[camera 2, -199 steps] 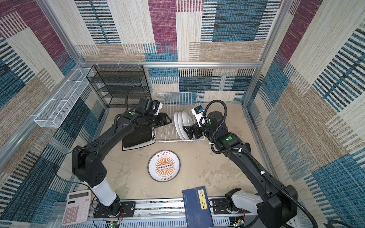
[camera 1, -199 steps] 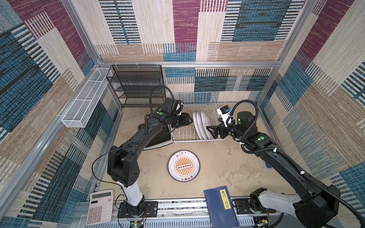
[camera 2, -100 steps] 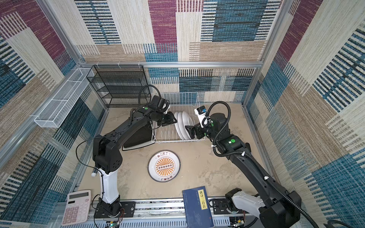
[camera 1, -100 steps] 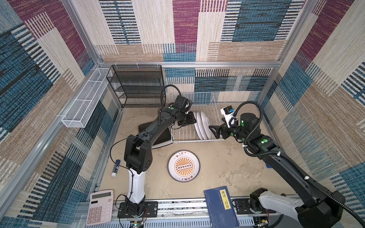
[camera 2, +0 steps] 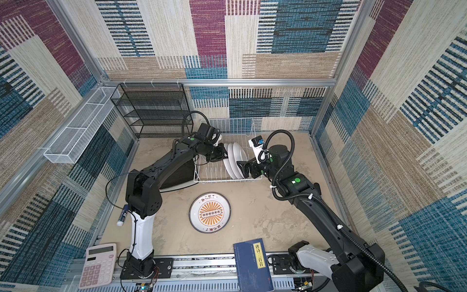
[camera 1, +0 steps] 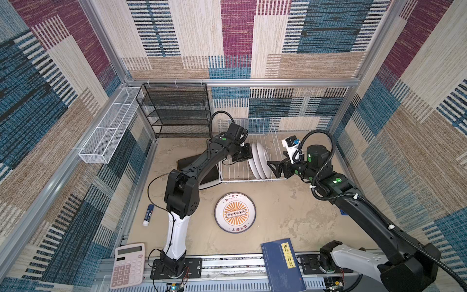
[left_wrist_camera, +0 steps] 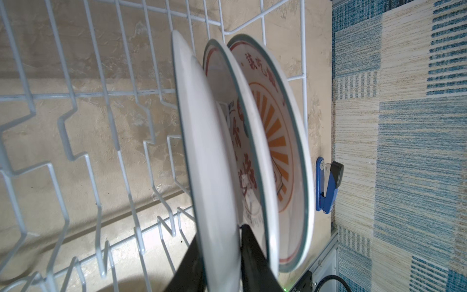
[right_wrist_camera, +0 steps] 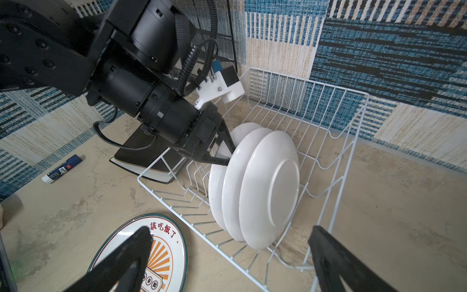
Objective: Unload the plates from the dish rack
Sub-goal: 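Grasp the top edge of the nearest white plate with the left gripper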
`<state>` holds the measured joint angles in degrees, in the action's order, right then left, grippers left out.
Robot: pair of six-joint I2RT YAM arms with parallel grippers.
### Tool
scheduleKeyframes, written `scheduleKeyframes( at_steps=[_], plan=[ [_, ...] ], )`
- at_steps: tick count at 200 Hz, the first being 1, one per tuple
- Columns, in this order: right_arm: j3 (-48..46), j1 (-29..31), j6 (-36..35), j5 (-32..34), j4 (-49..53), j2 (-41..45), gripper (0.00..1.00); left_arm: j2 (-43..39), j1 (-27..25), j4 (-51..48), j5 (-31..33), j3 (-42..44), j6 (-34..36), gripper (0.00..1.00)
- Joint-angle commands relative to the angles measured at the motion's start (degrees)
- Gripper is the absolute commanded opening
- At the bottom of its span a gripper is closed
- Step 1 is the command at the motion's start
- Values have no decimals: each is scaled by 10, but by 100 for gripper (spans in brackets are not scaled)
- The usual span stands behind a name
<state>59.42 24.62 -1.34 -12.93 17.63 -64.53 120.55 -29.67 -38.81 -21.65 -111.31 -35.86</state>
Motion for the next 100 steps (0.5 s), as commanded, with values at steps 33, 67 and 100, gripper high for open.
scheduleKeyframes(
  at_steps=[33,67,100],
  plan=[
    [3,0,12,4,-16,-4,99,-9,1,-2,-4,20,-26,21],
    [3,0,13,5,-14,-5,99,-22,1,34,-24,48,-44,12],
    [4,0,14,7,-14,-4,99,-28,1,41,-29,47,-50,2]
  ],
)
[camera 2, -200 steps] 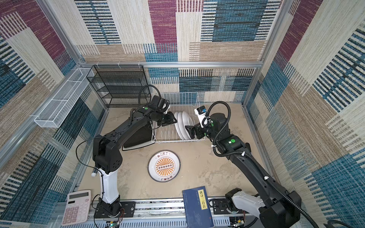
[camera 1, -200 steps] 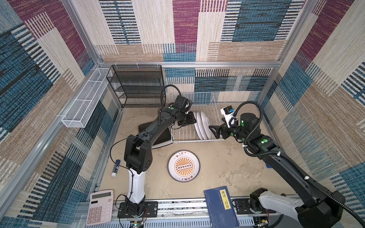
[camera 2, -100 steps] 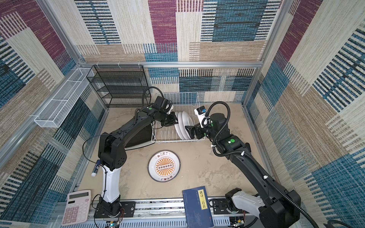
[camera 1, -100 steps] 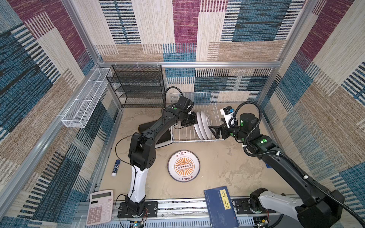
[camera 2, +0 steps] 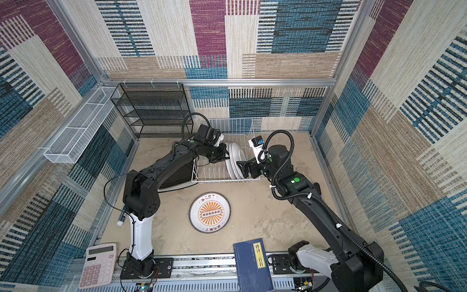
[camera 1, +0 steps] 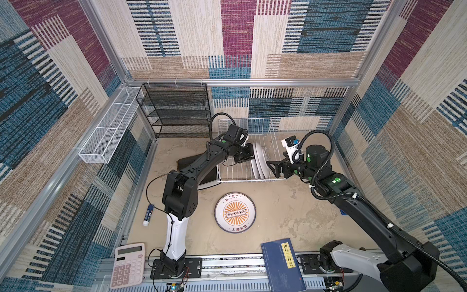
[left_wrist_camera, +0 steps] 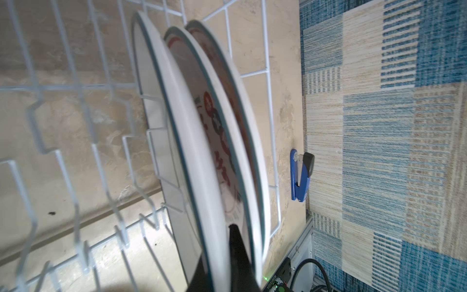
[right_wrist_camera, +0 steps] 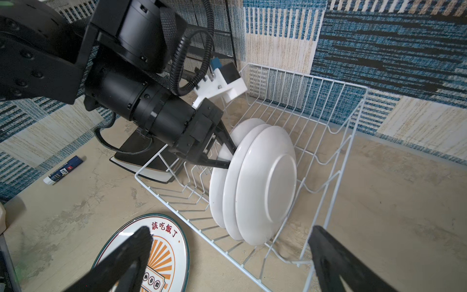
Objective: Unload the plates from the dish rack
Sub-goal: 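Grasp the top edge of the nearest white plate with the left gripper, then lift the white plate up out of the rack with the left gripper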
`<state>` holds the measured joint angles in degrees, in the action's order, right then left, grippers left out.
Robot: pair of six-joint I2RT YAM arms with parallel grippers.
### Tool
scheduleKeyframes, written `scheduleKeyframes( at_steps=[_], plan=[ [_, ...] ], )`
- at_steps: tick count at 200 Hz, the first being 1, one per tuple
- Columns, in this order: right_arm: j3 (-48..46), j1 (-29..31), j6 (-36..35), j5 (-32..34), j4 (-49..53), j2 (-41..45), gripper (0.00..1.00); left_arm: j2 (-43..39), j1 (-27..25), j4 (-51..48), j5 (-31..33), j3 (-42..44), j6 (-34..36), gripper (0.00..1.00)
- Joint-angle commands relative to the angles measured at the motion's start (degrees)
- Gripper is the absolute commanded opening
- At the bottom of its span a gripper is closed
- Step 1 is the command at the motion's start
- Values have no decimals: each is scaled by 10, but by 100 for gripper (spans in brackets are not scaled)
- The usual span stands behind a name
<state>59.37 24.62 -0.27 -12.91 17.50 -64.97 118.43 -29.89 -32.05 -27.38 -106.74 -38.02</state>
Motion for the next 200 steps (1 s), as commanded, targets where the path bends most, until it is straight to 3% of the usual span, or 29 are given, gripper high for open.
scheduleKeyframes(
  at_steps=[1,107,200],
  plan=[
    [3,0,4,6,-13,1,99,-8,3,-27,29,1,-29,1],
    [5,-1,8,7,-17,2,99,-51,3,-22,5,-14,-32,0],
    [10,-1,16,7,-25,3,99,-96,4,-76,36,-28,-2,0]
  ],
)
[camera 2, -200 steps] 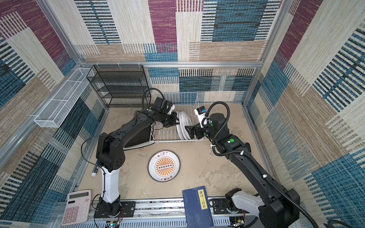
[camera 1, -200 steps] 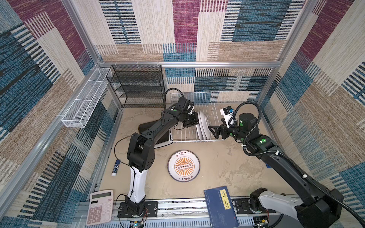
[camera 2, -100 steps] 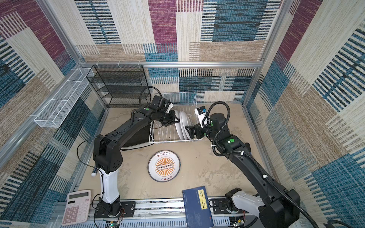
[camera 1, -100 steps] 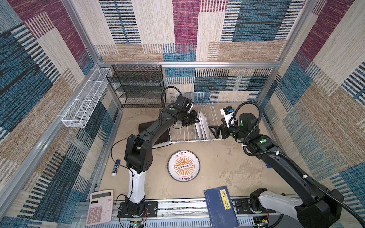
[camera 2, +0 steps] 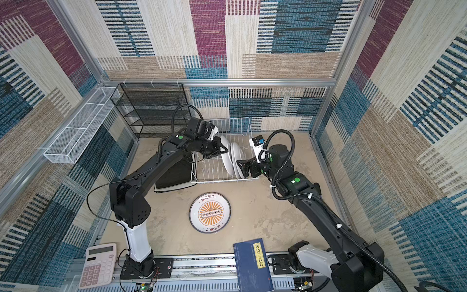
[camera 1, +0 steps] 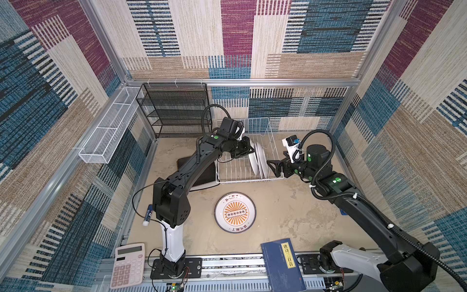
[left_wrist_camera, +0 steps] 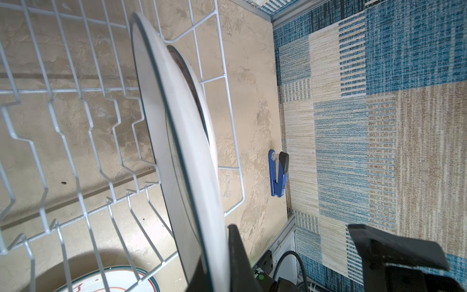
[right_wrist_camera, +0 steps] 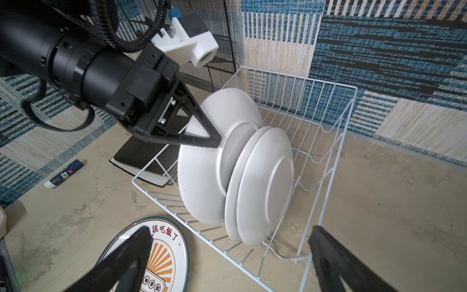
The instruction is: Unload the plates from the dish rack
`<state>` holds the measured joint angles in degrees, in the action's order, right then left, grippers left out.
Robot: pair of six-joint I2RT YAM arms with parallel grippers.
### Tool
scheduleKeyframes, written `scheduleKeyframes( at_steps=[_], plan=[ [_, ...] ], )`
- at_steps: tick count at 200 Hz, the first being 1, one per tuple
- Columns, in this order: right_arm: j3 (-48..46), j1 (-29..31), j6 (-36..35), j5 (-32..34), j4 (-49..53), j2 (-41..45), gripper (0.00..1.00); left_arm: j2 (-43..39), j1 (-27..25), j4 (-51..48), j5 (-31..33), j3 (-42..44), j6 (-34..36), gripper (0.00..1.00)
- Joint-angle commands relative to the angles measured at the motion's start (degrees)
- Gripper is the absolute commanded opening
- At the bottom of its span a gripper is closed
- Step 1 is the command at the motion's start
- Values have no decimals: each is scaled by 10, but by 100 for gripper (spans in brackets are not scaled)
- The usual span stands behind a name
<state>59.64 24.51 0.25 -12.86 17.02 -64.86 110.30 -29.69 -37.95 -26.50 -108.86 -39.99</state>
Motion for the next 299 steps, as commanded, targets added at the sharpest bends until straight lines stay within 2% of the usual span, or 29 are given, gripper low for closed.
scheduleKeyframes(
  at_steps=[1,116,182,230,276,299],
  plan=[
    [7,0,11,6,-20,2,99,-15,2,-18,27,-7,18,0],
    [5,0,22,1,-38,11,99,-71,10,-26,51,6,41,0],
    [6,-1,34,-16,-50,17,99,-131,16,-11,90,41,77,0],
    [22,-3,59,-31,-47,9,99,-189,16,14,113,75,157,0],
    [40,-10,105,-62,-58,-9,99,-254,11,54,95,125,282,0],
    [64,-20,143,-80,-50,-29,99,-281,4,60,107,146,348,0]
  ],
)
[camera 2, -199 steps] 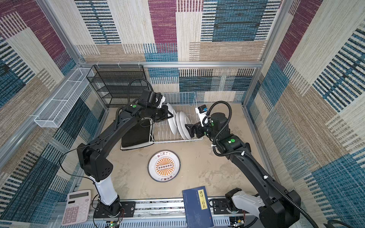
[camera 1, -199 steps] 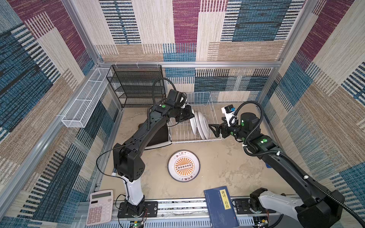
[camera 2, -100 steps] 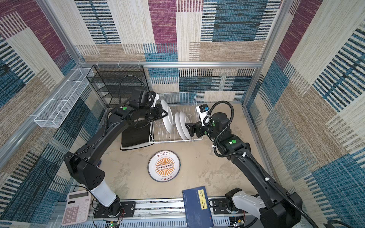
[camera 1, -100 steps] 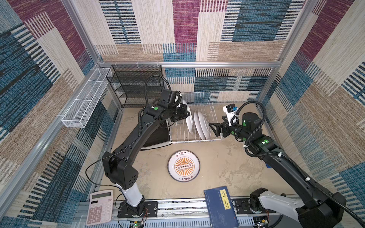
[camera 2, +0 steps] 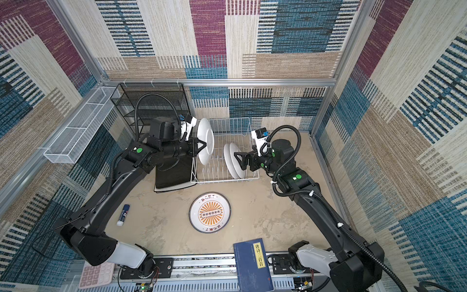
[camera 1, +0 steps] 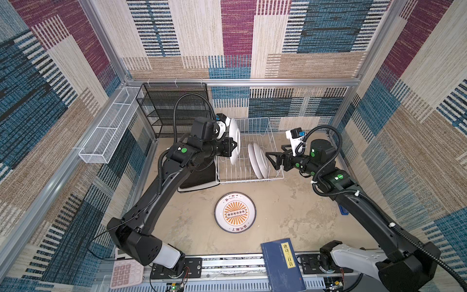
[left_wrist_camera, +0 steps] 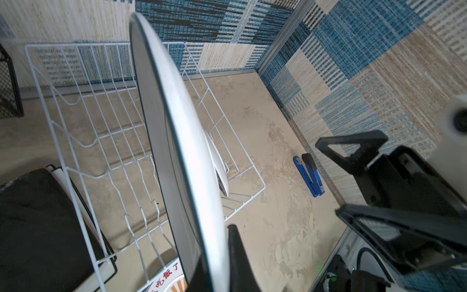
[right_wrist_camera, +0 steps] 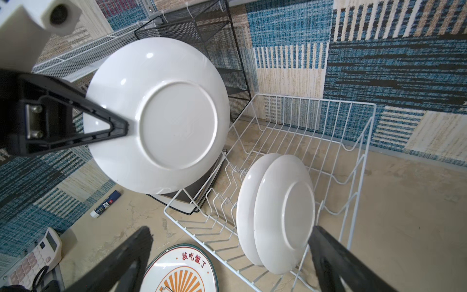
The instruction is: Unload the plates from the dish rack
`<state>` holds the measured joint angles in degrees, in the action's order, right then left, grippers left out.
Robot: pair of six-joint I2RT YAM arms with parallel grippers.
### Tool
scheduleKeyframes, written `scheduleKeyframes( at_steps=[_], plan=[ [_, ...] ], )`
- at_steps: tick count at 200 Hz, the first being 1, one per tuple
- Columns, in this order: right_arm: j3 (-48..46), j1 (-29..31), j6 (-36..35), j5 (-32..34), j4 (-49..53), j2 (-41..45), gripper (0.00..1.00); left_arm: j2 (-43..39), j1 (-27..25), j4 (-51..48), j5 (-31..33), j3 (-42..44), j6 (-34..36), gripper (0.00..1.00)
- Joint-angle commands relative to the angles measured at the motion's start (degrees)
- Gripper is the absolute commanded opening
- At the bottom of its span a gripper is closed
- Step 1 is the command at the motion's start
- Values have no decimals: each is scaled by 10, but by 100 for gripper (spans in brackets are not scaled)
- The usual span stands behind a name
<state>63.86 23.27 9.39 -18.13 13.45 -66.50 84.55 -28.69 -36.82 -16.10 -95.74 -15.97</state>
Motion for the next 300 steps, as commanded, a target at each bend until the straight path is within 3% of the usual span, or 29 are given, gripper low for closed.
scheduleKeyframes(
  at_steps=[1,72,140,221,262,300],
  plan=[
    [22,-8,53,-29,-14,-14,99,-24,-6,49,4,16,111,0],
    [66,-59,149,-121,-40,-55,99,-106,-50,121,84,151,281,0],
    [109,-64,188,-186,-37,-105,100,-136,-137,150,254,209,435,0],
    [132,-63,175,-218,2,-139,95,-111,-230,179,430,253,582,0],
    [149,-64,168,-219,51,-172,91,-84,-273,253,511,291,673,0],
    [155,-63,161,-215,78,-196,77,-61,-297,351,566,333,767,0]
  ],
)
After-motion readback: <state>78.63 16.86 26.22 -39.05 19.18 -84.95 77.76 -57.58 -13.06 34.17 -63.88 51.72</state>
